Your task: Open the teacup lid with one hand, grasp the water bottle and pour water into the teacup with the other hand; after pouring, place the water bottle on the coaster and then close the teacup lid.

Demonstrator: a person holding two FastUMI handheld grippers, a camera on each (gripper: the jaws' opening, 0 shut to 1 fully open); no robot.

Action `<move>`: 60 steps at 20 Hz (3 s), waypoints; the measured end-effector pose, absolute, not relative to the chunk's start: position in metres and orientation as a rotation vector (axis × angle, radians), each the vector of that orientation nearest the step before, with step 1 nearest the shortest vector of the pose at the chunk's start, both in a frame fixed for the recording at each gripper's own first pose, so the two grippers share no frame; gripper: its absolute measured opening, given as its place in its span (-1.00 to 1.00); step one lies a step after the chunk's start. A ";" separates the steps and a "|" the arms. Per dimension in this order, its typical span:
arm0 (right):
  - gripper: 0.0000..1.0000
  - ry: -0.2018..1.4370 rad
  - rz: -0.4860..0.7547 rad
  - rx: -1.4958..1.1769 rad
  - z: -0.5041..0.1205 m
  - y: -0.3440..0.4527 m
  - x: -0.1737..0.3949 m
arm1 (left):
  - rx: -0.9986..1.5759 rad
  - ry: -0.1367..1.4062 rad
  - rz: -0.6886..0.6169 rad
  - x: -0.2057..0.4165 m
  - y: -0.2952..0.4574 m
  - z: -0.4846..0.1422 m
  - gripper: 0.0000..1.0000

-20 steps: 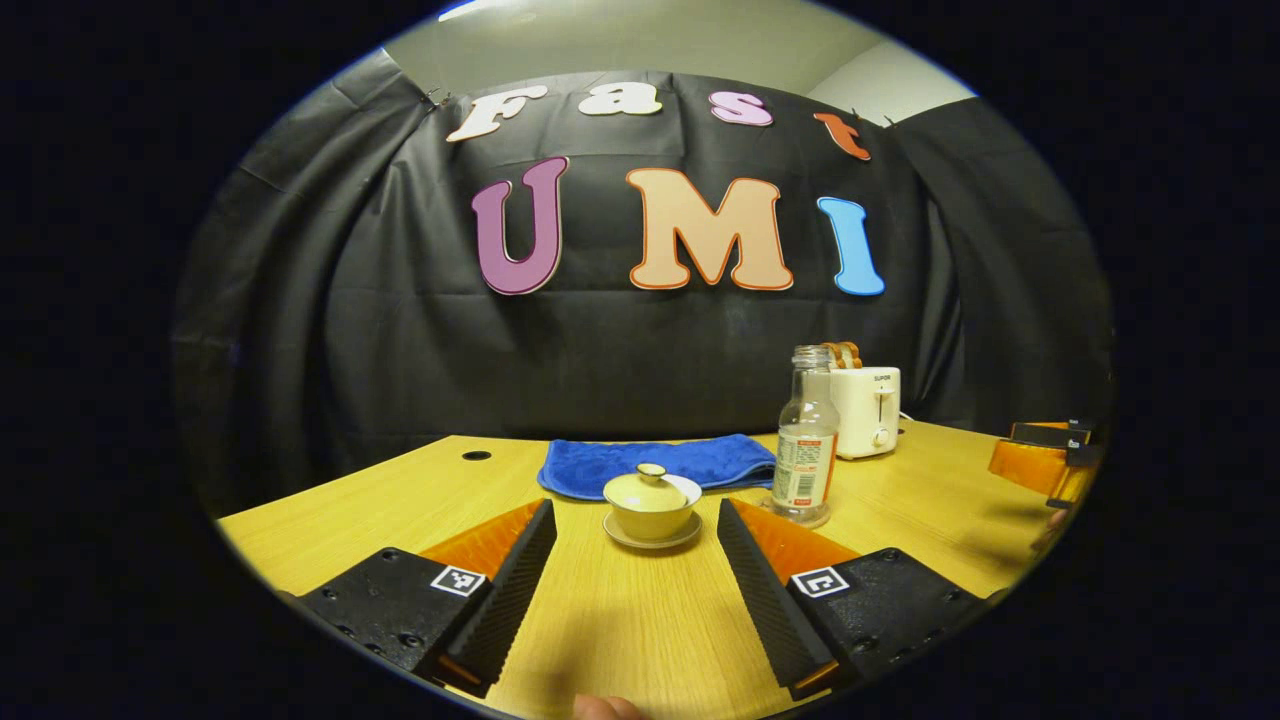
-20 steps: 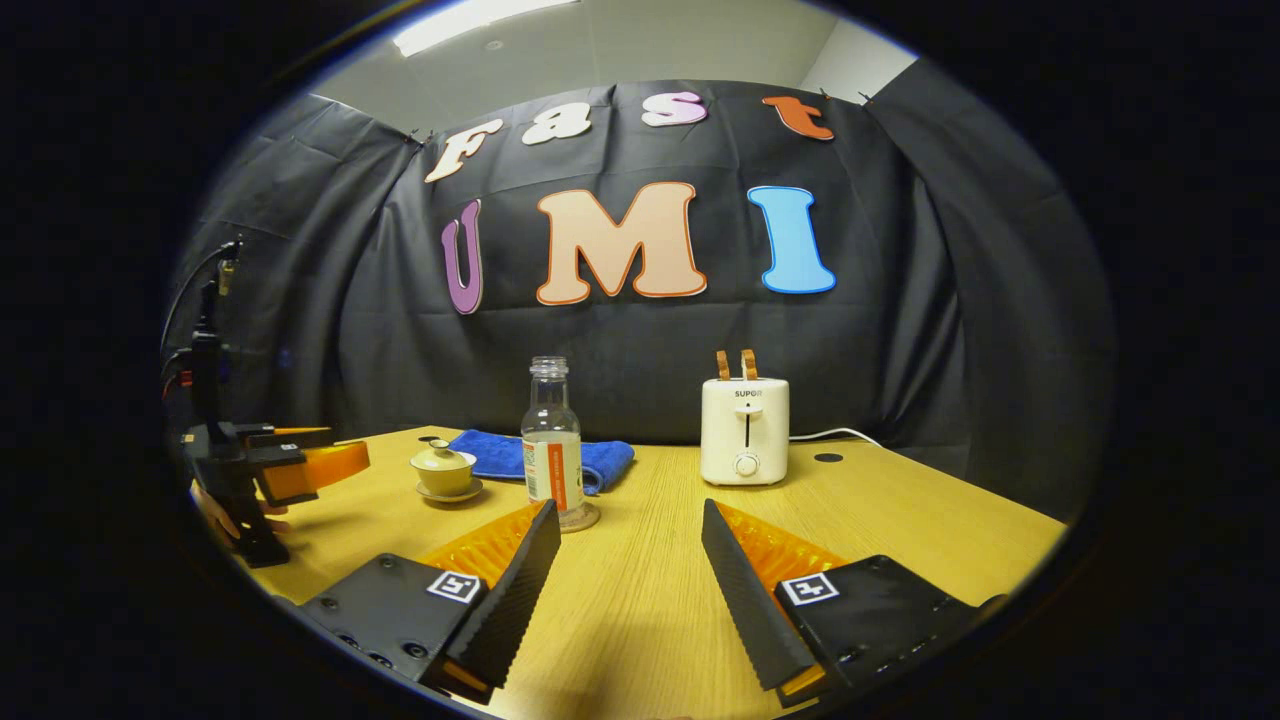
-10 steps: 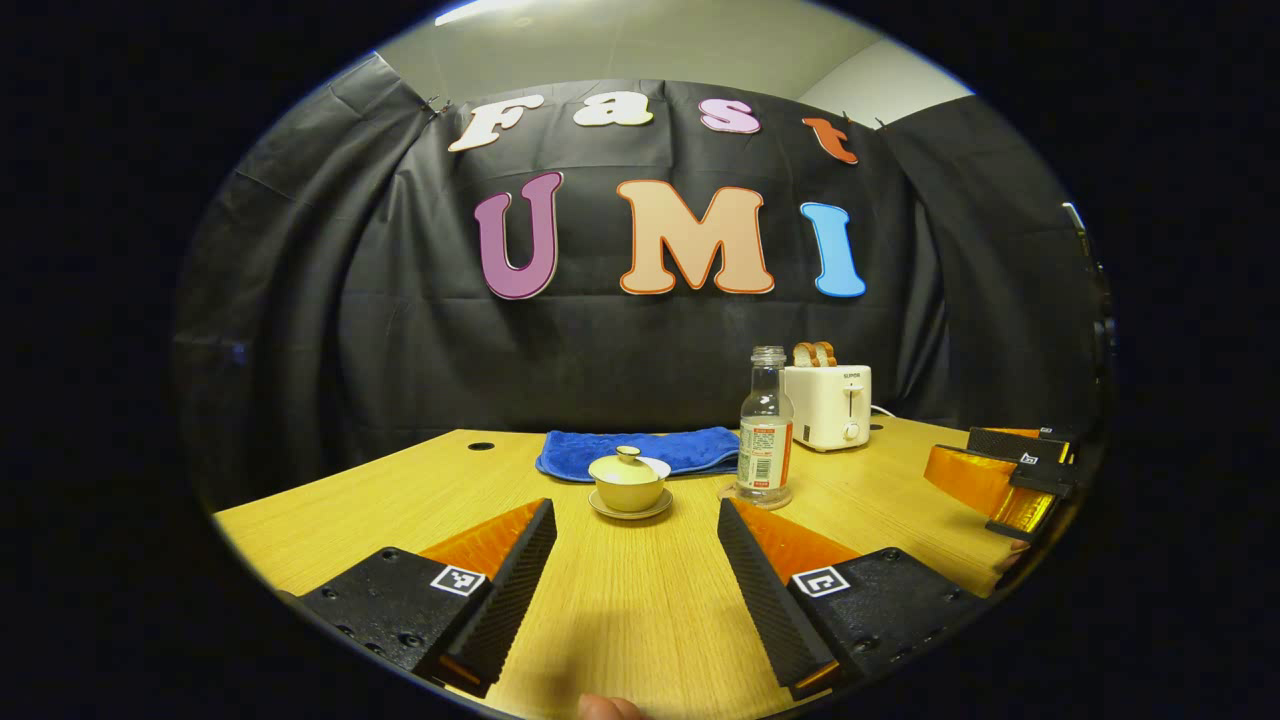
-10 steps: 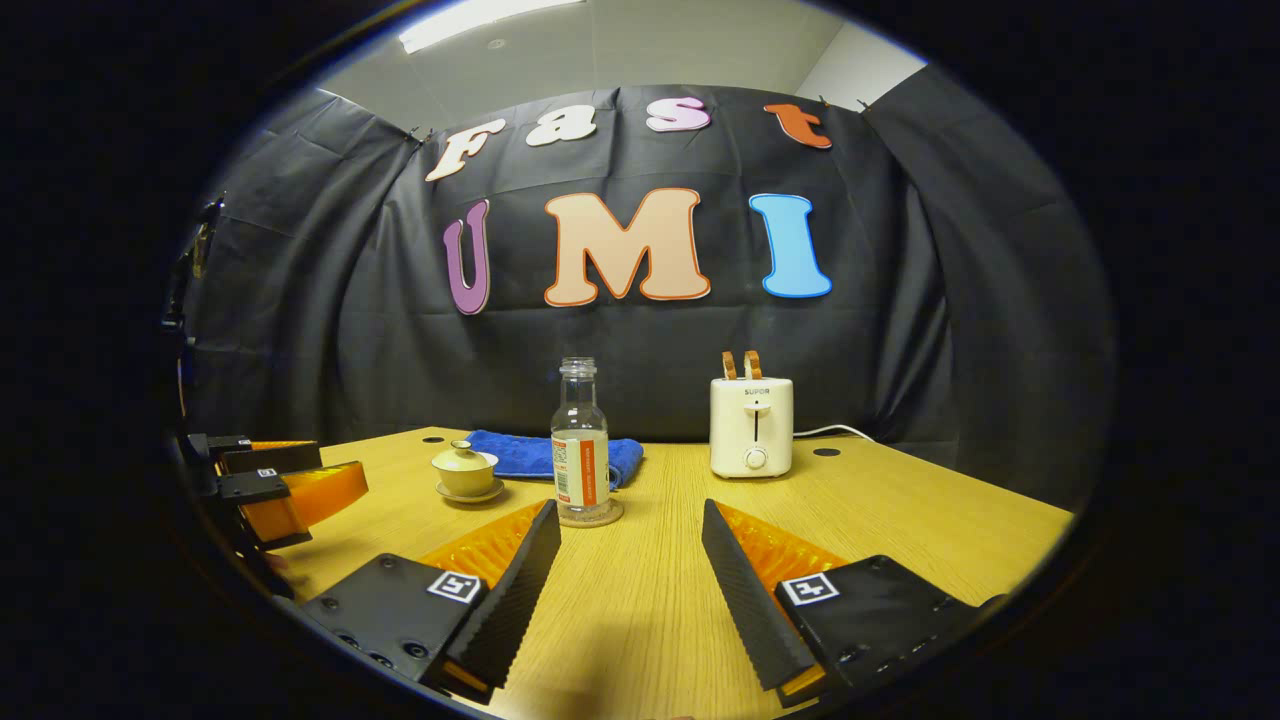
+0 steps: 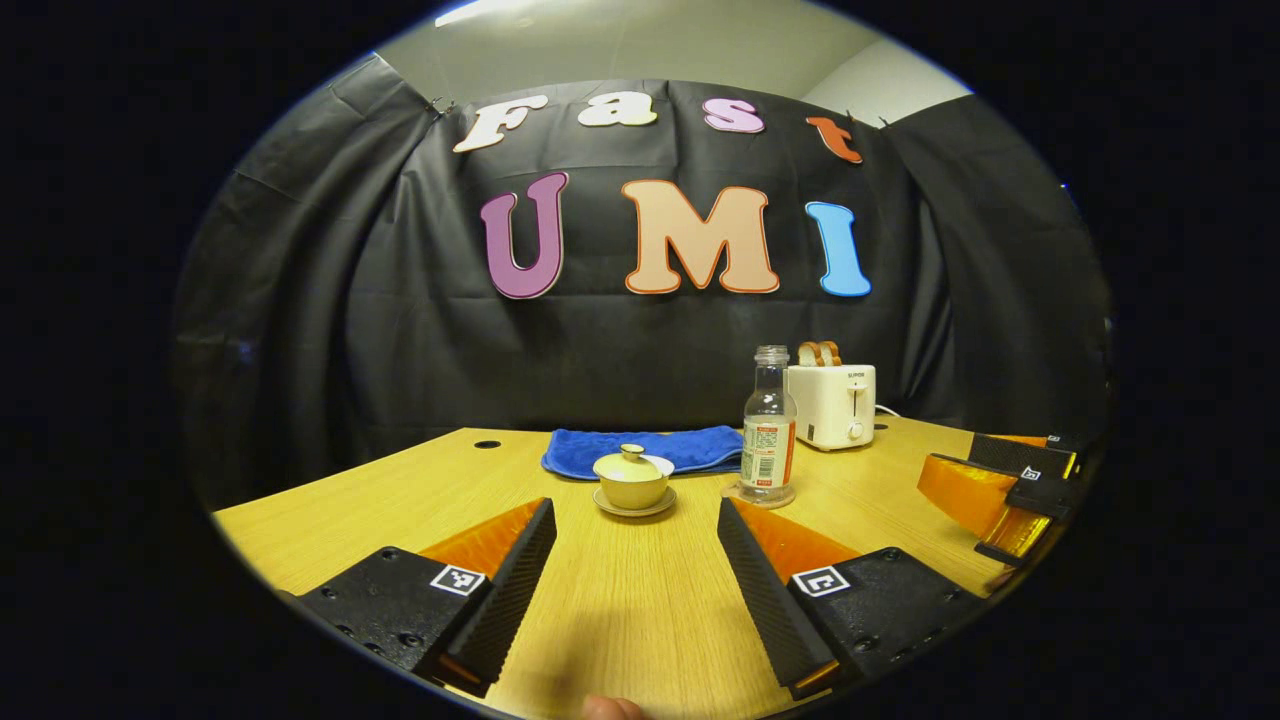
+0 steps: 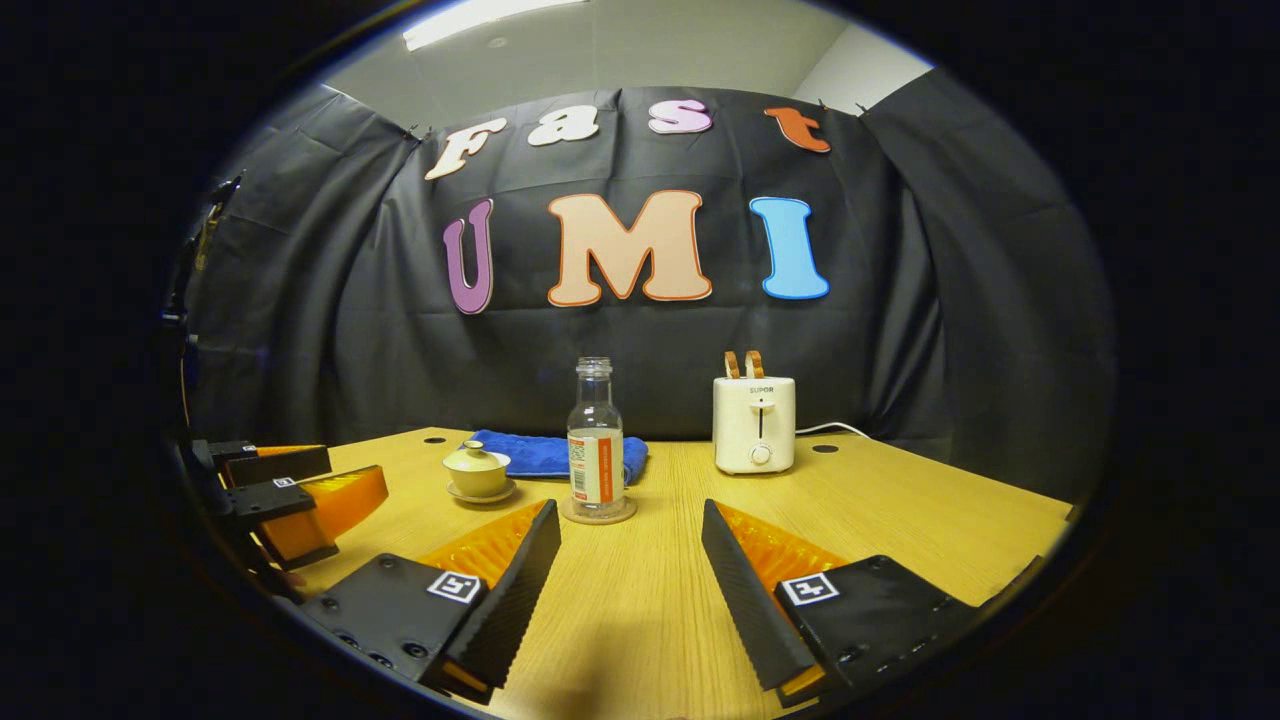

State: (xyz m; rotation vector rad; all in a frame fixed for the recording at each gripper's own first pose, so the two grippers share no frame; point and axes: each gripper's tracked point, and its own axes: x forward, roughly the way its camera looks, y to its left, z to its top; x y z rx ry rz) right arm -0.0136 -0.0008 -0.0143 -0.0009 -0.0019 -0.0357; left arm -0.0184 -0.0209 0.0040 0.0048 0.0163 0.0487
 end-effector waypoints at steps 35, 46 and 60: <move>0.84 -0.001 -0.028 0.000 -0.013 0.000 -0.013 | 0.004 0.015 0.038 -0.020 -0.022 0.005 0.90; 0.84 -0.002 -0.028 -0.001 -0.014 0.000 -0.013 | 0.004 0.016 0.018 -0.020 -0.027 0.004 0.89; 0.75 -0.001 -0.028 0.000 -0.015 0.000 -0.012 | 0.003 0.019 0.023 -0.019 -0.025 0.004 0.90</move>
